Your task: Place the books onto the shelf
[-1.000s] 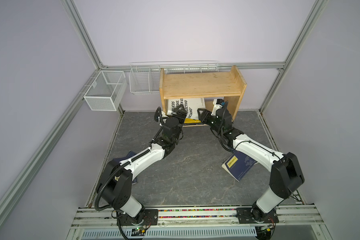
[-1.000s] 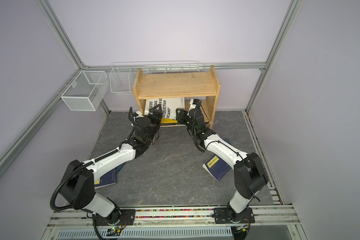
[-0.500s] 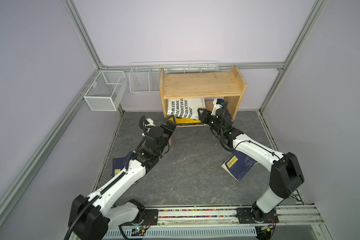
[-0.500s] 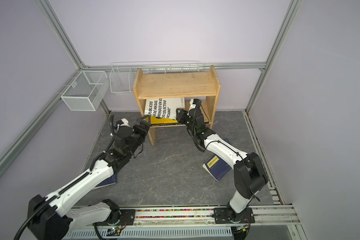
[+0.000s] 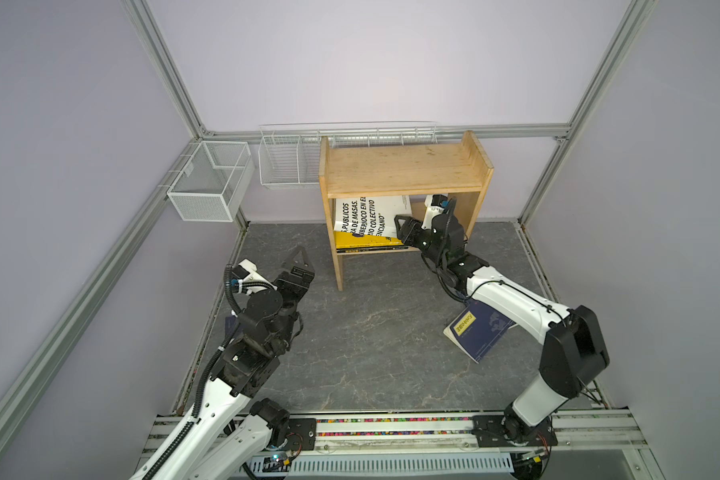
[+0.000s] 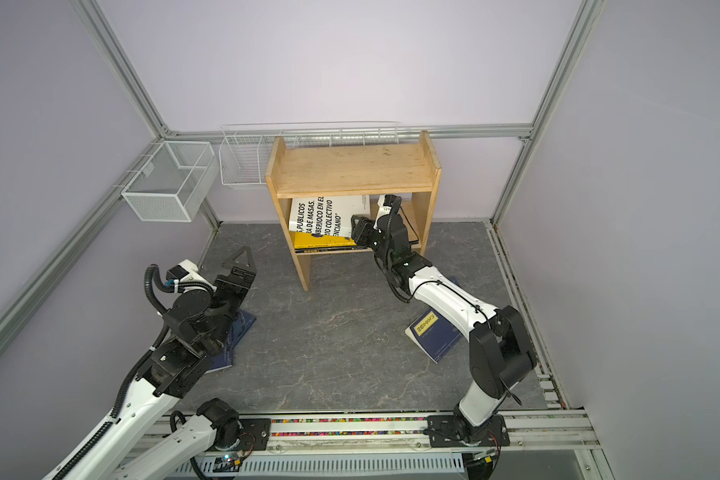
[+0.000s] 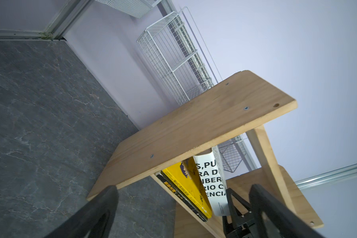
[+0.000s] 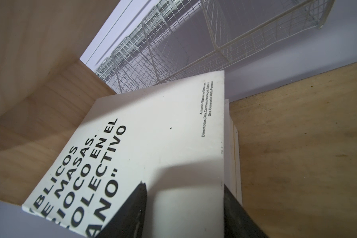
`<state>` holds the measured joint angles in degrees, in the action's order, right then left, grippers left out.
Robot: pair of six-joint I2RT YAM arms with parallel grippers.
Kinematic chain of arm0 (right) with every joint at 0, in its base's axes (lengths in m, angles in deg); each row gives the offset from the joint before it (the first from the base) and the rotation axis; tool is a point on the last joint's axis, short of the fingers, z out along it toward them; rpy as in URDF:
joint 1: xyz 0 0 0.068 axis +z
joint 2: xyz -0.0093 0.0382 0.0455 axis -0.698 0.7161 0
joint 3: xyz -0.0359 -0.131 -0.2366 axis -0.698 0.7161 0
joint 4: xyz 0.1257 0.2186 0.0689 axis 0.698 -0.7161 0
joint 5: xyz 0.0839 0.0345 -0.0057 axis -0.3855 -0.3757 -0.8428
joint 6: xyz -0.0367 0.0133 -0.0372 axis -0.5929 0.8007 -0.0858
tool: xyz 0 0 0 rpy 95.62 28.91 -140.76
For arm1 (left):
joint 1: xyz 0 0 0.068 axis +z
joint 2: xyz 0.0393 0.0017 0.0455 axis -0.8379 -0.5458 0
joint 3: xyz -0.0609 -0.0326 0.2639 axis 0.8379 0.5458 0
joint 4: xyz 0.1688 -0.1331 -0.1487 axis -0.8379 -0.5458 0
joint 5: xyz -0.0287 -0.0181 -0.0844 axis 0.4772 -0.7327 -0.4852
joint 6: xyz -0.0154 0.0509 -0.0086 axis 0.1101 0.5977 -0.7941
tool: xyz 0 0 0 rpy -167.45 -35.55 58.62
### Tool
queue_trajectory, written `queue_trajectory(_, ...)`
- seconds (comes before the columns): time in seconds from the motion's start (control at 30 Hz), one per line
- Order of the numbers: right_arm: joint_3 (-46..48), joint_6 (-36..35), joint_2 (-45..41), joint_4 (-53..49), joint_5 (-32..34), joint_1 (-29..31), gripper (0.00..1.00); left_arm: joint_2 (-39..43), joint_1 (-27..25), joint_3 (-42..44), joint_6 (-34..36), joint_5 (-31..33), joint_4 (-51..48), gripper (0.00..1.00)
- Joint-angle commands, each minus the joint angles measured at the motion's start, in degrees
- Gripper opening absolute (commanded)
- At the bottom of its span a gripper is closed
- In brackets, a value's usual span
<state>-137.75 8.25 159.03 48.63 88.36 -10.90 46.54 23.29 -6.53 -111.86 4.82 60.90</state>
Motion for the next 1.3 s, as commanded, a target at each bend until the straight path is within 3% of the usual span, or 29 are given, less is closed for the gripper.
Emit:
queue_trajectory(0.0,-1.5,-1.1,-1.0,0.2,-2.5,-0.3,0.57,-2.7,0.2,0.7,1.2,0.3,-1.0,1.0)
queue_trajectory(0.77,-4.1,1.2,2.1,0.3,-10.7,-1.7,0.57,-5.5,0.9,3.0,0.6,-0.3,2.0,1.0)
queue_trajectory(1.1,-3.9,0.4,1.0,-1.8,-9.3,-1.9,0.59,-5.2,1.3,3.8,0.3,-0.7,2.5,0.99)
queue_trajectory(1.27,-5.1,-1.7,-0.3,-4.4,-7.6,-1.8,0.67,-5.1,1.5,3.9,0.4,-0.9,2.4,1.0)
